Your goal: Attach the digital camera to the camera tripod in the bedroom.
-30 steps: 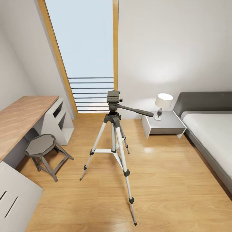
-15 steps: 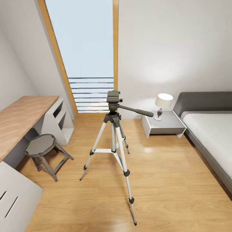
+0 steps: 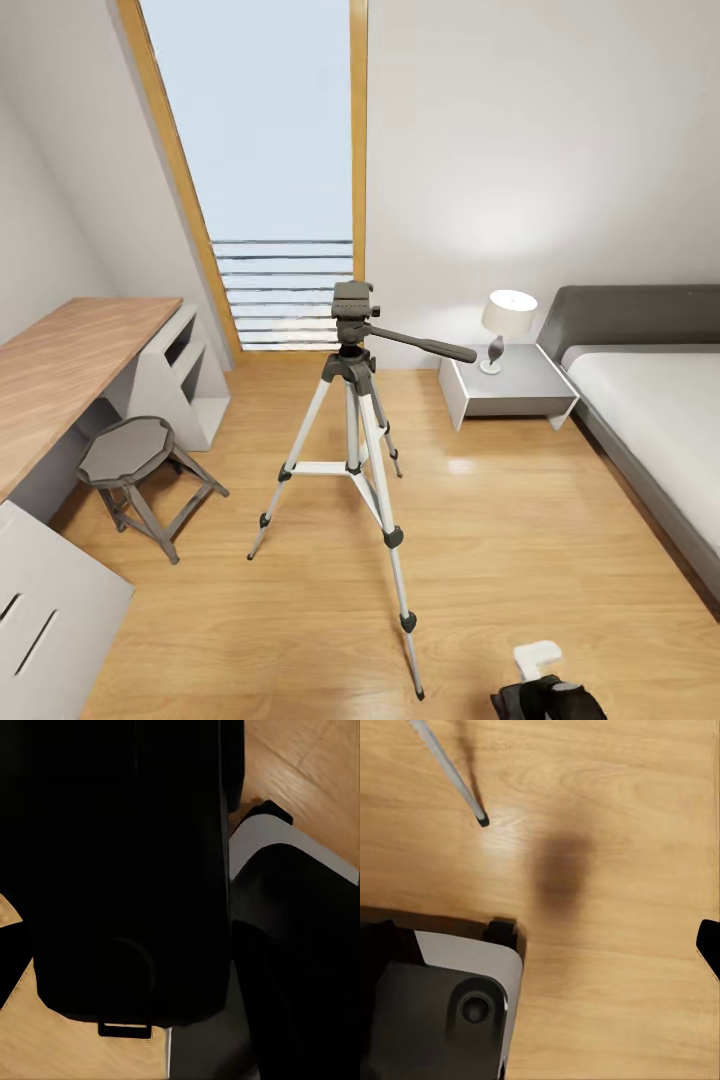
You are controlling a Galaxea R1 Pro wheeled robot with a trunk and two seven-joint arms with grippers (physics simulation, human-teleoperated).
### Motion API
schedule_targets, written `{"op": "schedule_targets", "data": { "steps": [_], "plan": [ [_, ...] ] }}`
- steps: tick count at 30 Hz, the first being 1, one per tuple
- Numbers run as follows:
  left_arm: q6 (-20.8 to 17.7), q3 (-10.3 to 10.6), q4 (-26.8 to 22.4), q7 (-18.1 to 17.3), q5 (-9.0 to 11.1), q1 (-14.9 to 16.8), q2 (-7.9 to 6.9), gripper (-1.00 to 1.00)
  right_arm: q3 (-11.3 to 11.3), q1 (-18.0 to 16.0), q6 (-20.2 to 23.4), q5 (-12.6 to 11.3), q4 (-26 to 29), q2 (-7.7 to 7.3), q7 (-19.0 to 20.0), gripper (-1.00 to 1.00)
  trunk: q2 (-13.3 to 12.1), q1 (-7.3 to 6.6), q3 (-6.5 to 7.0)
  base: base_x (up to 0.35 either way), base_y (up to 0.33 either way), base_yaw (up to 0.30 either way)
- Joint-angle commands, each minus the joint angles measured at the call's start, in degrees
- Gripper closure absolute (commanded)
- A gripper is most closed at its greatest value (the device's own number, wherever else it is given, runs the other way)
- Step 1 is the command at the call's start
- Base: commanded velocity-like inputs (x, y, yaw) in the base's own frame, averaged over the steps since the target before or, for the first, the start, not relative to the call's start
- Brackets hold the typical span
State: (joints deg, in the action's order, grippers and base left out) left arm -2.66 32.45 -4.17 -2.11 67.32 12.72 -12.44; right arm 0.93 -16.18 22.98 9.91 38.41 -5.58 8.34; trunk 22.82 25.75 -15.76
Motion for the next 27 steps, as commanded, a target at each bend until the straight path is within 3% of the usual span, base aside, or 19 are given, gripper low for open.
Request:
{"op": "schedule_targets", "data": {
  "steps": [1,3,4,9,13,14,18,22,25,27],
  "plan": [
    [-0.21,0.33,-0.09,-0.25,0.41,0.03,-0.24,1.0,0.11,-0.13,1.91,0.61,2.18,0.39,0.42,-1.0,0.1,0.03,-0.1,0.0,0.0,0.0],
    [-0.29,0.38,-0.22,-0.36,0.23,0.03,-0.46,1.0,0.16,-1.14,5.84,0.54,7.65,1.33,0.46,-1.0,0.1,0.03,-0.1,0.0,0.0,0.0],
    [-0.35,0.46,-0.67,-0.55,0.07,0.03,0.02,1.0,0.18,-3.5,8.45,0.08,10.96,2.09,0.85,-1.0,0.1,0.03,-0.1,0.0,0.0,0.0],
    [-0.95,0.75,-2.32,-0.8,-0.18,0.03,2.49,1.0,0.21,-11.2,15.27,-3.42,16.17,3.7,3.76,-1.0,0.1,0.03,-0.1,0.0,0.0,0.0],
    [-4.27,0.84,-2.96,-1.04,-0.22,0.03,3.72,1.0,0.15,-15.99,19.4,-6.3,19.9,3.87,9.15,-1.0,0.1,0.03,-0.1,0.0,0.0,0.0],
    [-5.51,0.72,-3.04,-1.13,-0.22,0.03,3.96,1.0,0.01,-16.98,20.68,-6.63,24.27,3.89,11.98,-1.0,0.1,0.03,-0.1,0.0,0.0,0.0],
    [-6.38,0.52,-2.75,-1.21,0.0,0.03,4.21,1.0,-0.53,-17.71,22.31,-6.74,35.49,4.14,15.12,-1.0,0.1,0.03,-0.1,0.0,0.0,0.0],
    [-6.4,0.37,-2.46,-1.22,0.31,0.03,4.24,1.0,-2.0,-17.63,23.22,-5.96,37.53,3.87,15.64,-1.0,0.1,0.03,-0.1,0.0,0.0,0.0],
    [-6.33,0.27,-2.22,-1.23,0.46,0.03,4.27,1.0,-4.41,-17.58,24.19,-4.87,37.53,3.52,15.94,-1.0,0.1,0.03,-0.1,0.0,0.0,0.0],
    [-6.32,0.26,-2.2,-1.23,0.47,0.03,4.27,1.0,-4.61,-17.58,24.27,-4.78,37.47,3.5,15.99,-1.0,0.1,0.03,-0.1,0.0,0.0,0.0]
  ]
}}
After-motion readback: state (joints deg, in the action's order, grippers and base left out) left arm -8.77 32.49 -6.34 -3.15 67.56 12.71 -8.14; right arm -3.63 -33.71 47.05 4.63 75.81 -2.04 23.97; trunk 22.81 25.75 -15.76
